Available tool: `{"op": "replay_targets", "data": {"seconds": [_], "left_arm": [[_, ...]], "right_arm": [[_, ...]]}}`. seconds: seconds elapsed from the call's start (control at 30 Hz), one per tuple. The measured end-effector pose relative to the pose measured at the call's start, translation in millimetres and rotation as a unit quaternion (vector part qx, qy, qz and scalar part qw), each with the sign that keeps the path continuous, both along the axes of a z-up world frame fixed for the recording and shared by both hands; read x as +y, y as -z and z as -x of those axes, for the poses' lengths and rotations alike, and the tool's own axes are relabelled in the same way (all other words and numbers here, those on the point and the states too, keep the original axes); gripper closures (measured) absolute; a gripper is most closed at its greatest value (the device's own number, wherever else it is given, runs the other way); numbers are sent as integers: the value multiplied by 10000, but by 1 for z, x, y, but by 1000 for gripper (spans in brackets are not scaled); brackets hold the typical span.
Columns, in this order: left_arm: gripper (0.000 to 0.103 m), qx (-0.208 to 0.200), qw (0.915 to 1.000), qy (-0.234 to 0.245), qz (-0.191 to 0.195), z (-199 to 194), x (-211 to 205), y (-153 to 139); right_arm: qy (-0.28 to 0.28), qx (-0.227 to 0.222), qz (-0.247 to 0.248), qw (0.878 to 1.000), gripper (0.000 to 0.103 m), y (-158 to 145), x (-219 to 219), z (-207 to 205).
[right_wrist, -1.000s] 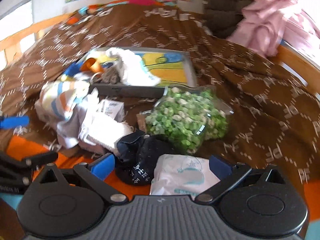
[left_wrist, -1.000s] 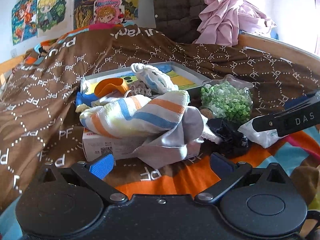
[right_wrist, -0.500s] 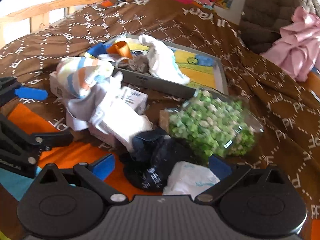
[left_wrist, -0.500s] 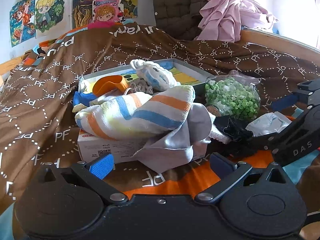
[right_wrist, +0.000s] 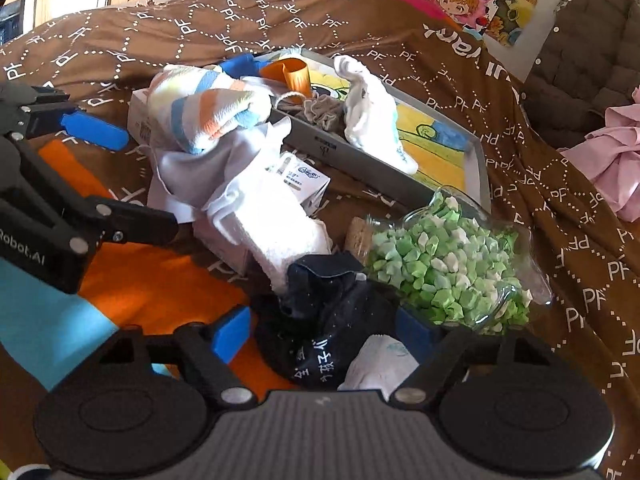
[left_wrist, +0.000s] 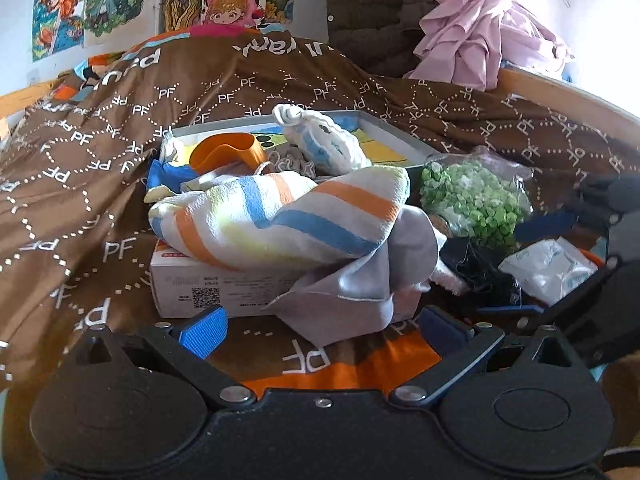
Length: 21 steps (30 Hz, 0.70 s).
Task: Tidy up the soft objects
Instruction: 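Grasp the grey cloth with the left tool while the right tool grasps the navy printed cloth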
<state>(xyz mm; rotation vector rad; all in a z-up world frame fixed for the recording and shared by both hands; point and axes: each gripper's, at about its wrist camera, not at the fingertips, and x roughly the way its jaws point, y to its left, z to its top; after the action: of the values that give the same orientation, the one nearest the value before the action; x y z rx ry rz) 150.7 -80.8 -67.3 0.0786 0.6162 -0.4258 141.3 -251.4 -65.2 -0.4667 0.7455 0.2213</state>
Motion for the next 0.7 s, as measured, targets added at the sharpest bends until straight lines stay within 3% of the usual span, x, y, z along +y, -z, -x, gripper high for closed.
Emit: {"op": "replay_targets", "data": {"seconds": [0.27, 0.47, 0.7], "left_arm": [[1, 217, 9992, 65, 328, -9, -2, 3], [2, 428, 9974, 9, 574, -19, 0, 9], [12, 481, 9964, -107, 684, -20, 3, 10]], "right_arm": [[-110, 141, 65, 9998, 30, 7, 5, -1], [-5, 200, -23, 9998, 44, 11, 3, -4], [-9, 255, -76, 9996, 56, 11, 4, -4]]}}
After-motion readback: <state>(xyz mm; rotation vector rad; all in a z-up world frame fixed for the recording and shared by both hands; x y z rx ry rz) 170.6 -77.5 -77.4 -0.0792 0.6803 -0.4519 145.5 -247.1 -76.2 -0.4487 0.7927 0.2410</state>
